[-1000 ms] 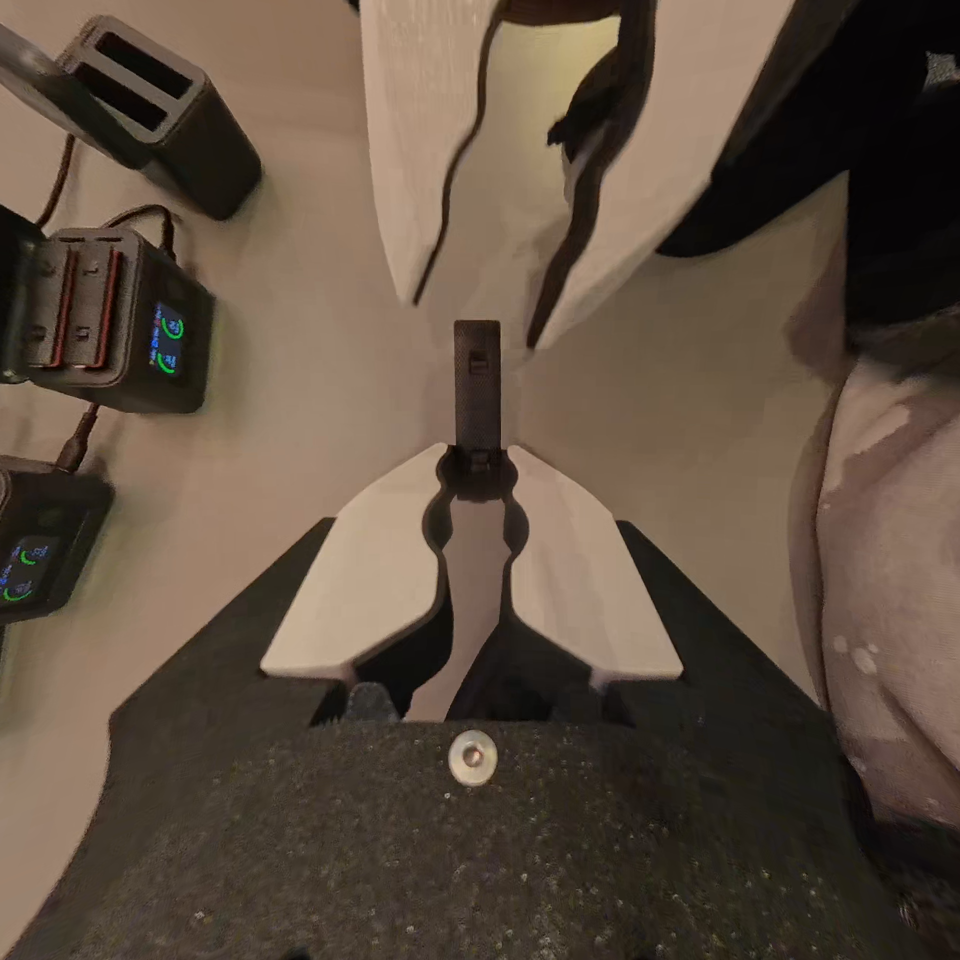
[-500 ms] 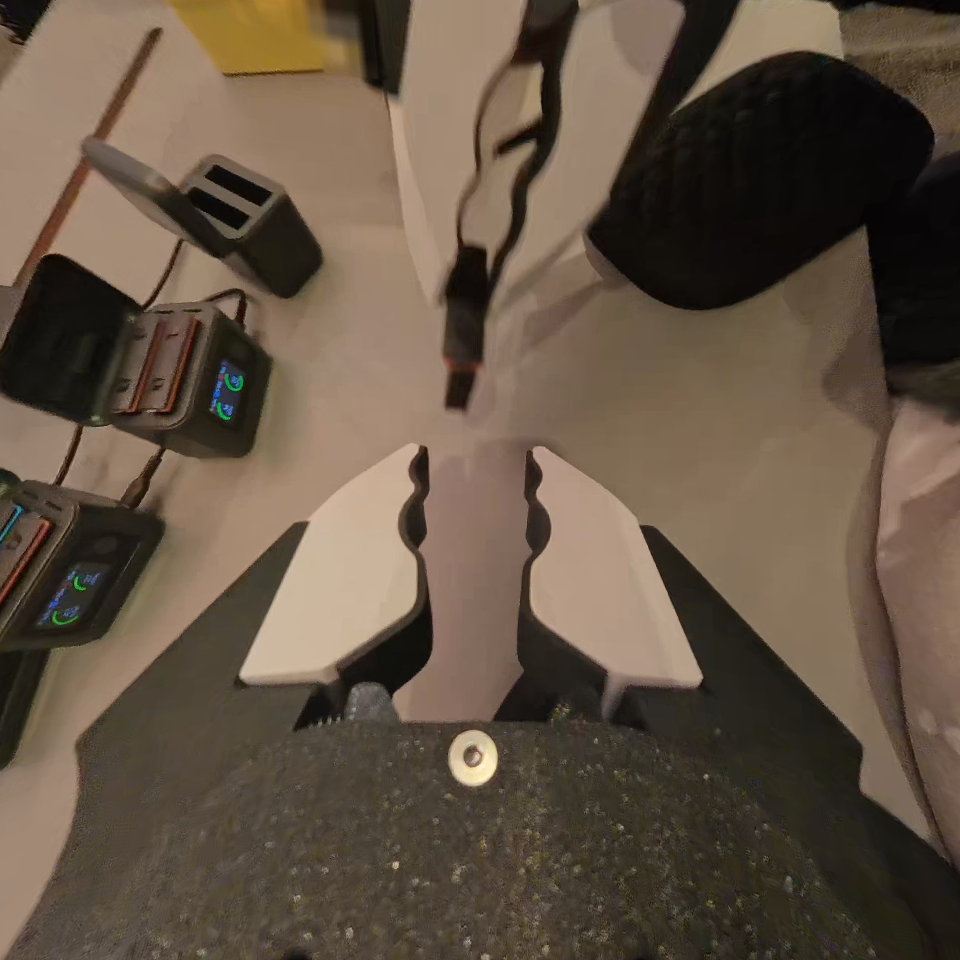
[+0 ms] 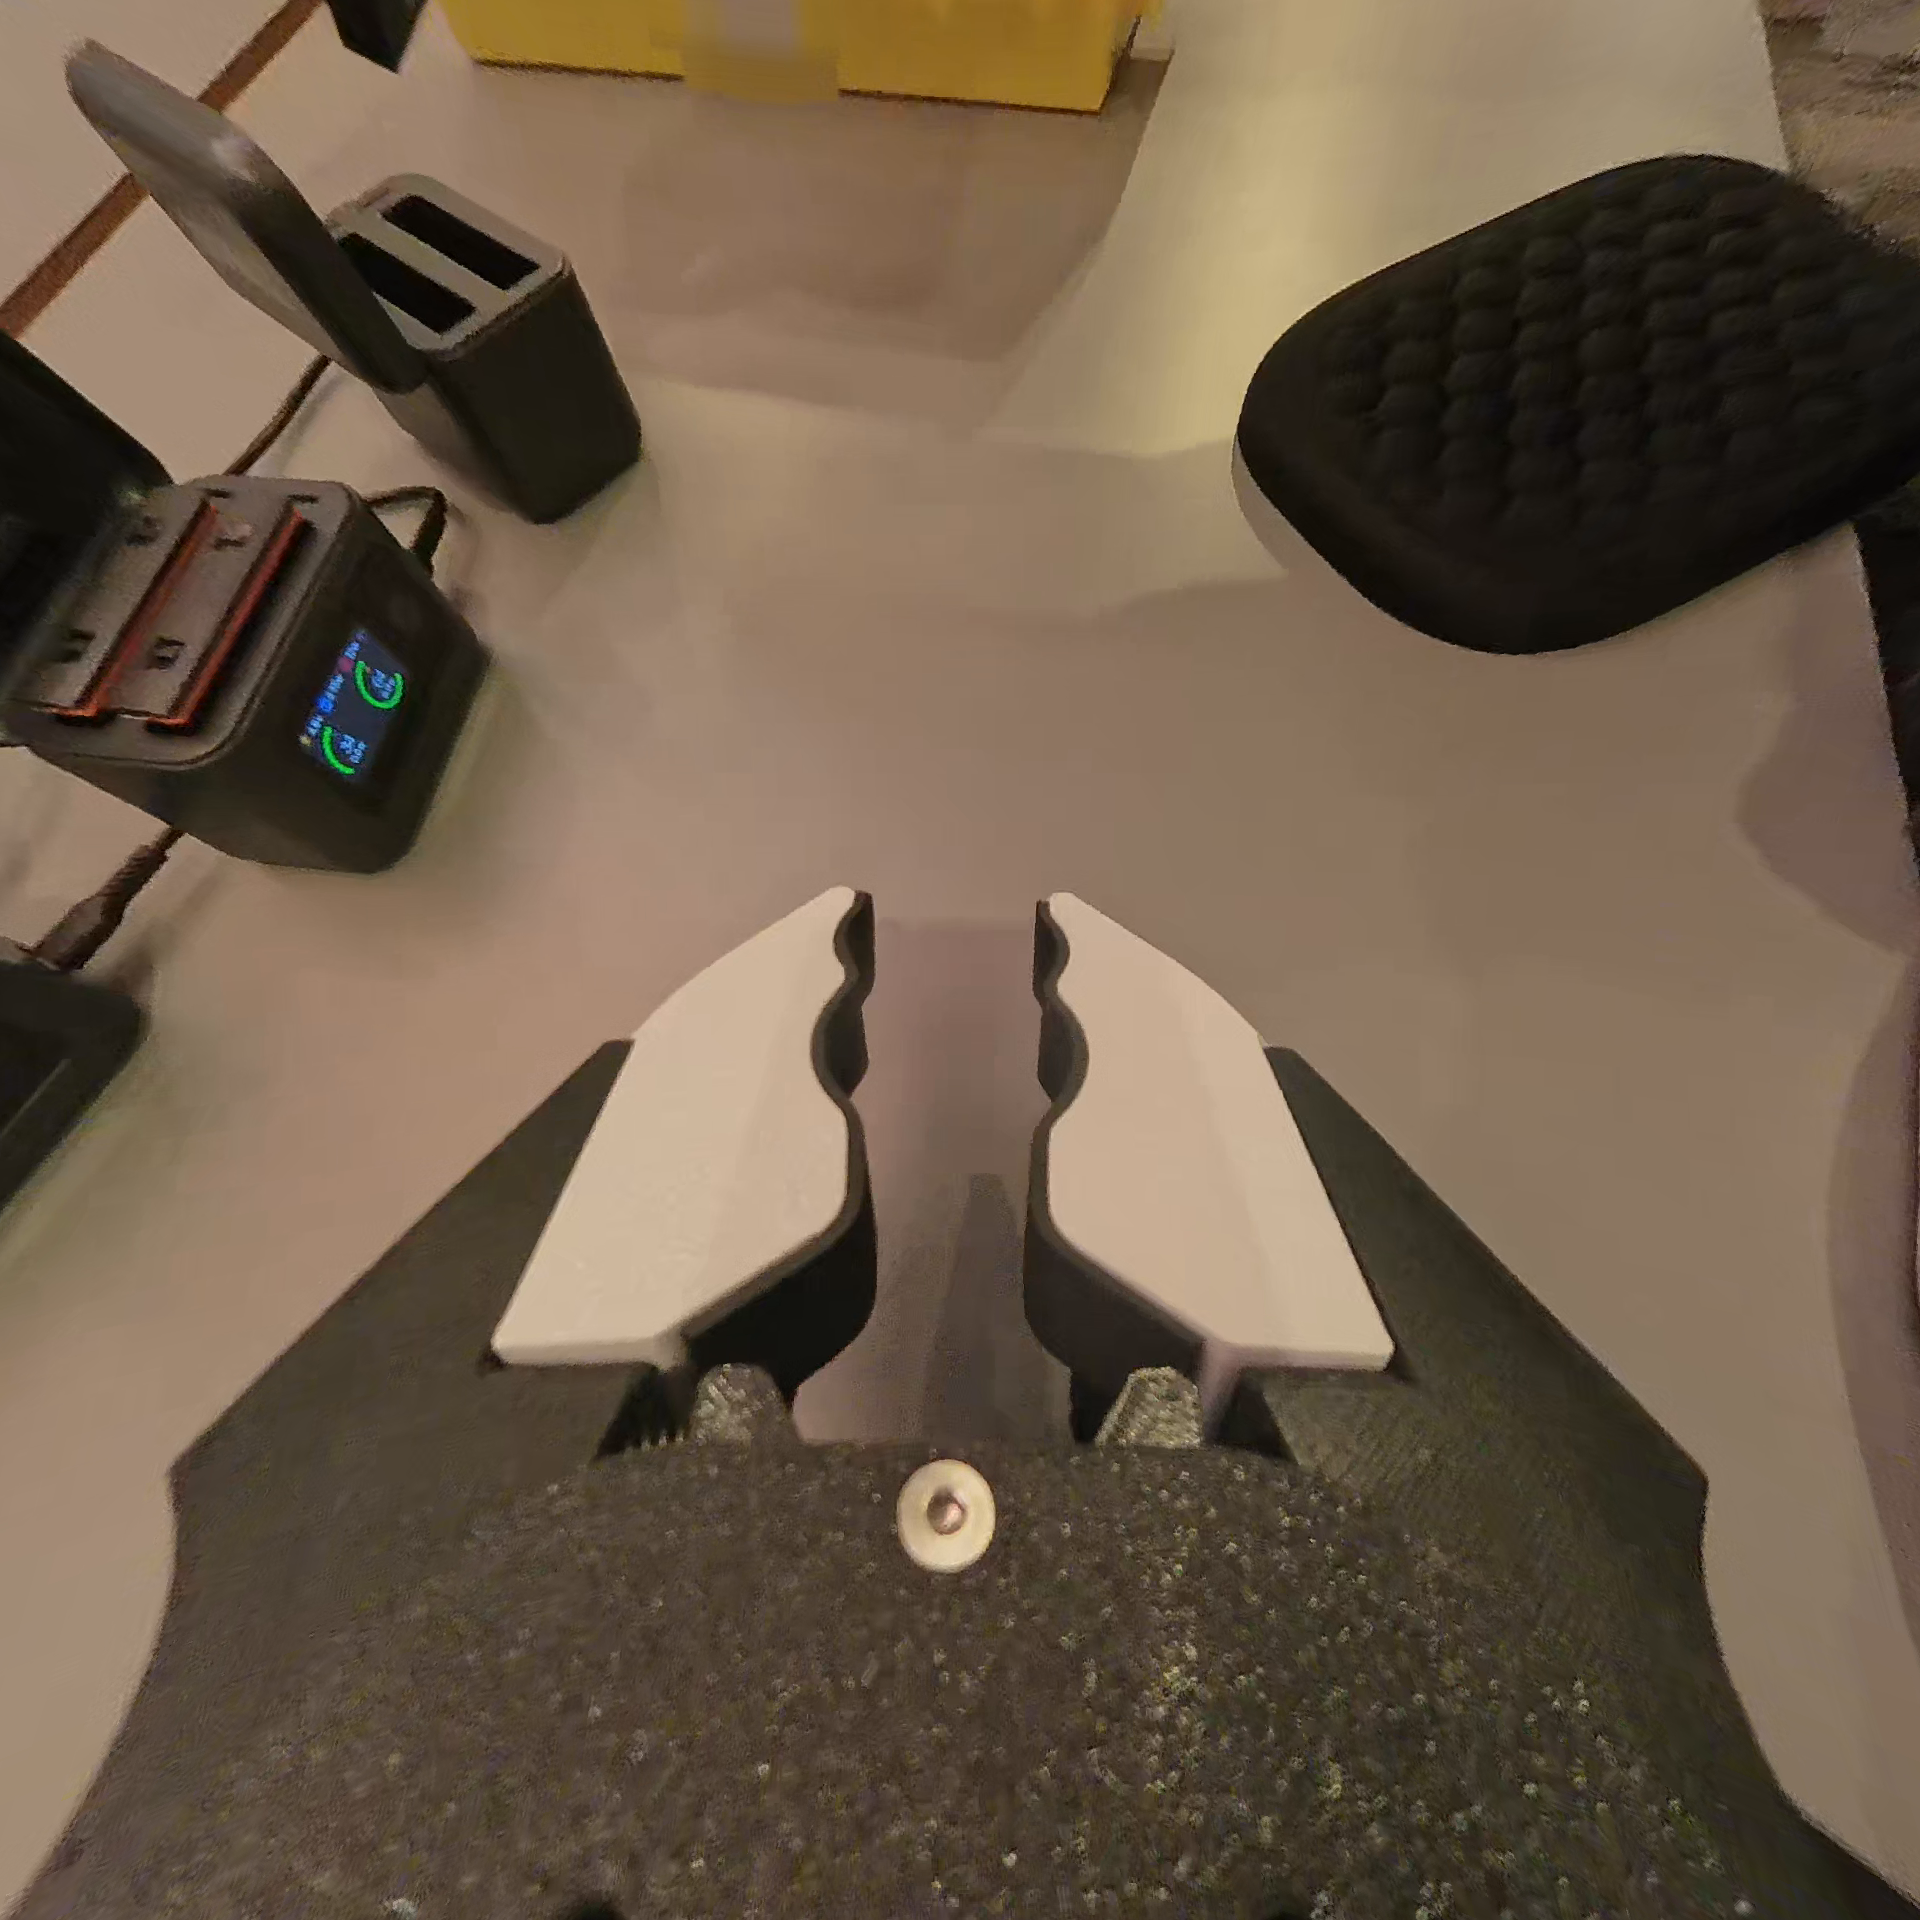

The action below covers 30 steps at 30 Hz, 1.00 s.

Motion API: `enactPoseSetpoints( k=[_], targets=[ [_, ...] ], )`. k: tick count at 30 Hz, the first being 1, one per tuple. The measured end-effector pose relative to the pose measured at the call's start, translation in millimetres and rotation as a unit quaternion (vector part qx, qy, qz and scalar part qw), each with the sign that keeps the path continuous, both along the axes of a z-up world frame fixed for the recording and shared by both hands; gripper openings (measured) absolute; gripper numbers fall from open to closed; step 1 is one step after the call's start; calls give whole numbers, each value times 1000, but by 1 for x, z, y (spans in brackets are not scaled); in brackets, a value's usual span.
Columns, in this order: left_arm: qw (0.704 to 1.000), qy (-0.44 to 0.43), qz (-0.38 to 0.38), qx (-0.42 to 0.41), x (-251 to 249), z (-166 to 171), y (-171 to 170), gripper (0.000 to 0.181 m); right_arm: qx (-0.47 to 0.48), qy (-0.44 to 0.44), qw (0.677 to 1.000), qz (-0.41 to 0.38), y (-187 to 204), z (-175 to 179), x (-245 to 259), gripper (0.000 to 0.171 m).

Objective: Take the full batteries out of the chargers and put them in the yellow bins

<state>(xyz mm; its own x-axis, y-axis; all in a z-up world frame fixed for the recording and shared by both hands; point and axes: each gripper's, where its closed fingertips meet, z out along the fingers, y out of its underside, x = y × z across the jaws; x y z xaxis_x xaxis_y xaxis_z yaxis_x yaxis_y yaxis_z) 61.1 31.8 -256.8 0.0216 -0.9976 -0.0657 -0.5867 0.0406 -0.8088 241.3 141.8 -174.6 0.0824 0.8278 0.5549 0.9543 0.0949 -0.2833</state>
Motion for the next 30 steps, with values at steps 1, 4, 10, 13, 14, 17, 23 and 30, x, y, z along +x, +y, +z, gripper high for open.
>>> enactPoseSetpoints(
  k=[1, 4, 10, 13, 14, 17, 23, 30],
  targets=[
    [1000, 4, 1, 6, 0, -2, 1, 29, -2, -3, 1000, 1, 3, -1, 2, 14],
    [1000, 7, -2, 15, 2, -4, 0, 28, -8, -10, 1000, 6, 9, -5, 3, 14],
    [1000, 21, -5, 19, 2, -11, 0, 26, -20, -23, 999, 34, 14, -14, -3, 14],
    [999, 31, -10, 26, 2, -15, -2, 25, -32, -39, 996, 70, 15, -17, -9, 14],
    [999, 34, -11, 28, 2, -16, -2, 25, -41, -44, 994, 86, 15, -18, -11, 14],
    [998, 42, -19, 31, 2, -20, -4, 22, -78, -53, 986, 138, 12, -23, -19, 14],
    [998, 51, -22, 8, 2, -24, -4, 19, -135, -82, 965, 208, 18, -30, -20, 14],
    [998, 58, -36, -13, 2, -28, -9, 17, -165, -81, 946, 266, 25, -33, -17, 14]
  ],
)
